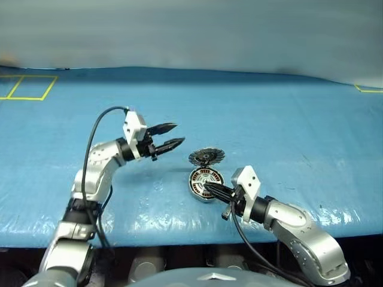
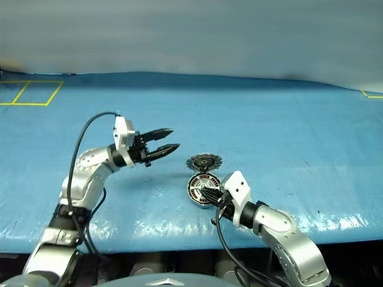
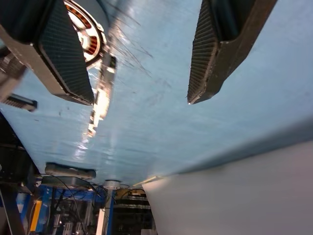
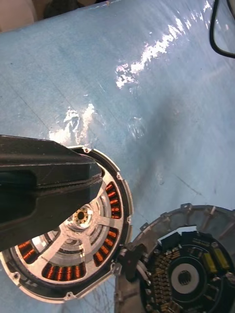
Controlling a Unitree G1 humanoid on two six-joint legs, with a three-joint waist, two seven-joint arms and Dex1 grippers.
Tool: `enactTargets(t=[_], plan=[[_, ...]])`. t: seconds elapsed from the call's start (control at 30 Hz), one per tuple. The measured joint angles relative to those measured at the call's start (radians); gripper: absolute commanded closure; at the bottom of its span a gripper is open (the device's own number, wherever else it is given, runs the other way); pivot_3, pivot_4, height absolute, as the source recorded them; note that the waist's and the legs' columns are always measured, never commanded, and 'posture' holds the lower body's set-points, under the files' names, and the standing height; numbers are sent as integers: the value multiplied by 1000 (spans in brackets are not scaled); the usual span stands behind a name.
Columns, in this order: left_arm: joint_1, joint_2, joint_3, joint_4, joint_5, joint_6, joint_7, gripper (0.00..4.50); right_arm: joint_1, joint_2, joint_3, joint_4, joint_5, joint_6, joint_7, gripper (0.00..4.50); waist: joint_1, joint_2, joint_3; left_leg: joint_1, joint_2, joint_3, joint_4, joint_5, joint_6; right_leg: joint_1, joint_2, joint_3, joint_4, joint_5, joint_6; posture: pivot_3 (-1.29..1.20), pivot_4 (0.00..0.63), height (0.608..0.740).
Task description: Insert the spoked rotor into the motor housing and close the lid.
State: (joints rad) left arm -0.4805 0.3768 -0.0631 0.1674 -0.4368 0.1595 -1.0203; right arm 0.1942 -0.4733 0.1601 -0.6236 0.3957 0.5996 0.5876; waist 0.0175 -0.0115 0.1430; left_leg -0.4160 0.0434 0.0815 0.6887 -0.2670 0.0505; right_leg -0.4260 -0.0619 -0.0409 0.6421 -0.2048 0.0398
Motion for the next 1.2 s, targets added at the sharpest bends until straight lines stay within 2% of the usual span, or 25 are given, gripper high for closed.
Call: enactTargets(t=[0.17, 0.33, 0.43, 0.7, 0.83, 0.97, 1.2], plan=[[-184, -77, -56, 314, 71, -73, -103, 4450, 33, -6, -12, -16, -2, 0, -32, 4500, -3, -1, 1, -1, -3, 0, 0, 0, 0, -1, 1, 0, 0, 0, 0, 0, 150, 740], [-262, -129, -104, 513, 151, -141, -177, 4483, 92, -1, -24, -66, 11, -1, -58, 4500, -4, -3, 2, -3, -3, -1, -1, 0, 0, -2, 2, 0, 0, -1, 1, 0, 150, 740], [-284, -143, -120, 536, 167, -162, -232, 4483, 150, -10, -46, -109, 25, -1, -63, 4500, -3, -4, 2, -4, -3, -2, 0, 0, 1, -2, 1, 0, 0, -1, 1, 0, 150, 740], [-282, -217, -120, 473, 142, -186, -301, 4483, 249, -25, -145, -137, 39, -23, -90, 4500, -2, -4, 3, -4, 1, -2, 2, -1, 1, -2, 1, 0, 0, -1, 1, 0, 150, 740], [-211, -206, -172, 382, 171, -197, -336, 4483, 277, -28, -184, -142, 39, -28, -97, 4500, -5, -4, 2, -3, 1, -2, 1, -1, 1, -2, 1, 0, 1, -1, 1, 0, 150, 740], [-156, -175, -230, 370, 230, -226, -352, 4483, 282, -31, -225, -150, 38, -29, -109, 4500, -4, -3, 2, -2, 2, -2, 2, -1, 1, -1, 1, 0, 1, -1, 1, 0, 150, 740], [-125, -156, -245, 337, 254, -229, -354, 4483, 262, -43, -250, -155, 38, -28, -110, 4500, 0, -4, 2, -3, 2, -3, 2, -1, 1, -2, 1, 0, 1, -1, 1, 0, 150, 740]])
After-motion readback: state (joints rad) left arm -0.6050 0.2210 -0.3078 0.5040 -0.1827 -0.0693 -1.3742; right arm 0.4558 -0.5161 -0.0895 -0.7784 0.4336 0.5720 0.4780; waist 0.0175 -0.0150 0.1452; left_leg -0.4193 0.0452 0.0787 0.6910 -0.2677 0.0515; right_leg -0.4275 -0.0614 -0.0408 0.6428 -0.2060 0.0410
